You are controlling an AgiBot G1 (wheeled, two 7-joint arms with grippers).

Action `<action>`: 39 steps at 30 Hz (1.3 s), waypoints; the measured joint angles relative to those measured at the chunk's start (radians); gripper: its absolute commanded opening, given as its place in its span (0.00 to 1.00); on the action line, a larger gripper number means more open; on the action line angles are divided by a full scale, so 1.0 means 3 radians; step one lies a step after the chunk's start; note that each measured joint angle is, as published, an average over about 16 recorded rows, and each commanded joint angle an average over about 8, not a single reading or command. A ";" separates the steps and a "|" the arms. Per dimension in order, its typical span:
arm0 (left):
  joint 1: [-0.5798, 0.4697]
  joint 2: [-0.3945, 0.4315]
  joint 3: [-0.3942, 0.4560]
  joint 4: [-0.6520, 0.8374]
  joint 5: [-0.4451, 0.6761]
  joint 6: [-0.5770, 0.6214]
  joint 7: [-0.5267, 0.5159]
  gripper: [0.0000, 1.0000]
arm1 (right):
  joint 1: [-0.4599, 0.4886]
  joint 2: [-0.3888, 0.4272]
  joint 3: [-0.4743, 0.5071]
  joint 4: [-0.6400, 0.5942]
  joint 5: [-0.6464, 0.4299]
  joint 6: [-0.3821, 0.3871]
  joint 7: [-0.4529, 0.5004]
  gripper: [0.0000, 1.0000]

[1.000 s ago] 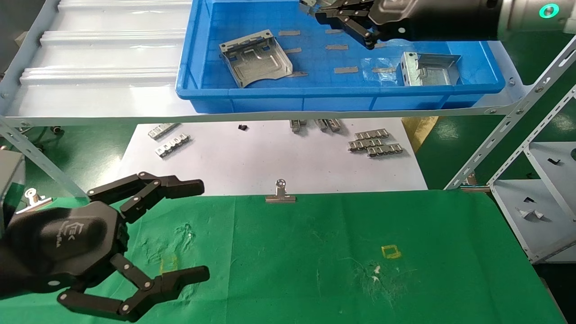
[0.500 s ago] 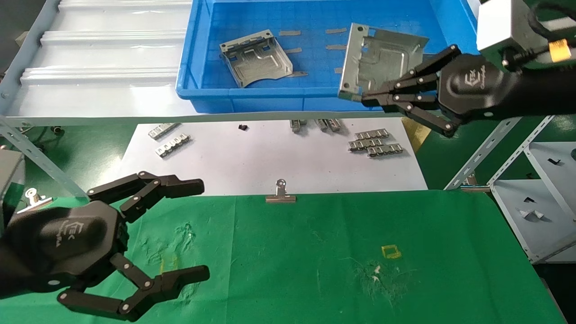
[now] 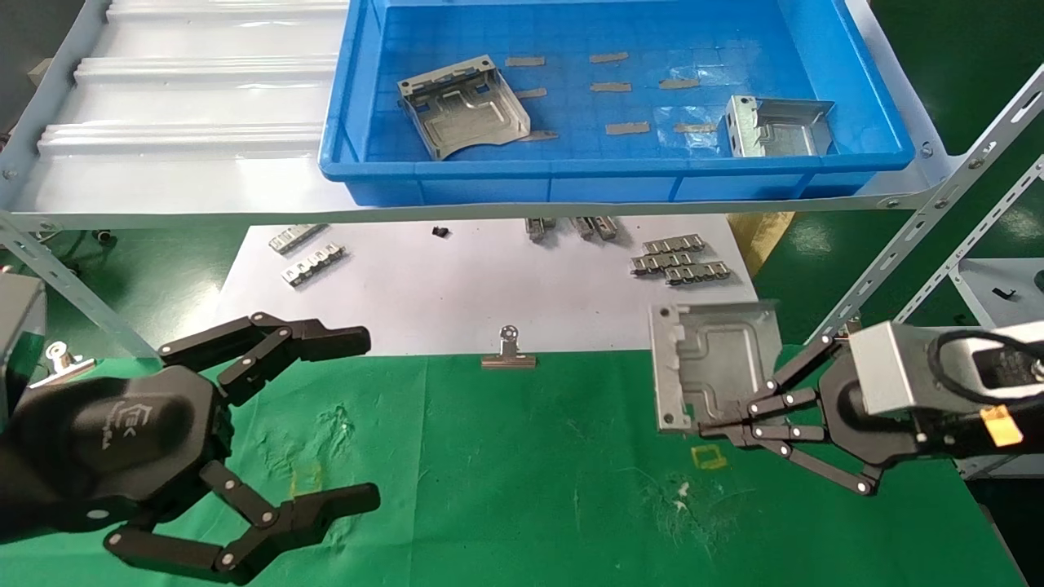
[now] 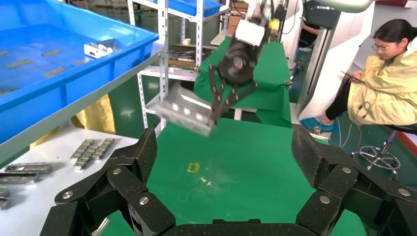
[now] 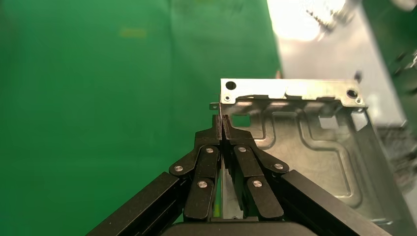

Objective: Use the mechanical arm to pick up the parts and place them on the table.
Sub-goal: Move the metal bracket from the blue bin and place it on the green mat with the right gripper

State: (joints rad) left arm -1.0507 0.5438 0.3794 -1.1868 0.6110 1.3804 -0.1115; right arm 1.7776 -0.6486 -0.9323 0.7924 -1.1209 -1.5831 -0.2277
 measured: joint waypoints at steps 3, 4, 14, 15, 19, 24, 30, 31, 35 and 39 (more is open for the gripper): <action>0.0000 0.0000 0.0000 0.0000 0.0000 0.0000 0.0000 1.00 | -0.0048 -0.0056 -0.0151 -0.0143 -0.0089 0.0023 -0.0139 0.00; 0.0000 0.0000 0.0000 0.0000 0.0000 0.0000 0.0000 1.00 | -0.0061 -0.0090 -0.0193 -0.0213 -0.0122 0.0033 -0.0190 0.00; 0.0000 0.0000 0.0000 0.0000 0.0000 0.0000 0.0000 1.00 | -0.0144 -0.0599 -0.0433 -0.1148 -0.0380 0.0212 -0.0768 0.00; 0.0000 0.0000 0.0000 0.0000 0.0000 0.0000 0.0000 1.00 | -0.0149 -0.0650 -0.0446 -0.1240 -0.0399 0.0235 -0.0819 0.00; 0.0000 0.0000 0.0000 0.0000 0.0000 0.0000 0.0000 1.00 | -0.0159 -0.0831 -0.0485 -0.1575 -0.0468 0.0330 -0.1013 0.00; 0.0000 0.0000 0.0000 0.0000 0.0000 0.0000 0.0000 1.00 | -0.0165 -0.0987 -0.0509 -0.1894 -0.0515 0.0383 -0.1208 0.00; 0.0000 0.0000 0.0000 0.0000 0.0000 0.0000 0.0000 1.00 | -0.0160 -0.1096 -0.0540 -0.2147 -0.0563 0.0375 -0.1355 0.39; 0.0000 0.0000 0.0000 0.0000 0.0000 0.0000 0.0000 1.00 | -0.0159 -0.1110 -0.0546 -0.2178 -0.0572 0.0370 -0.1375 0.52; 0.0000 0.0000 0.0000 0.0000 0.0000 0.0000 0.0000 1.00 | -0.0148 -0.1148 -0.0574 -0.2280 -0.0611 0.0346 -0.1451 0.93; 0.0000 0.0000 0.0000 0.0000 0.0000 0.0000 0.0000 1.00 | -0.0130 -0.1173 -0.0597 -0.2360 -0.0647 0.0359 -0.1523 1.00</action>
State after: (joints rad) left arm -1.0507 0.5438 0.3794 -1.1868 0.6110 1.3804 -0.1115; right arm 1.7385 -1.0004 -1.1115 0.0843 -1.3150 -1.4753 -0.6845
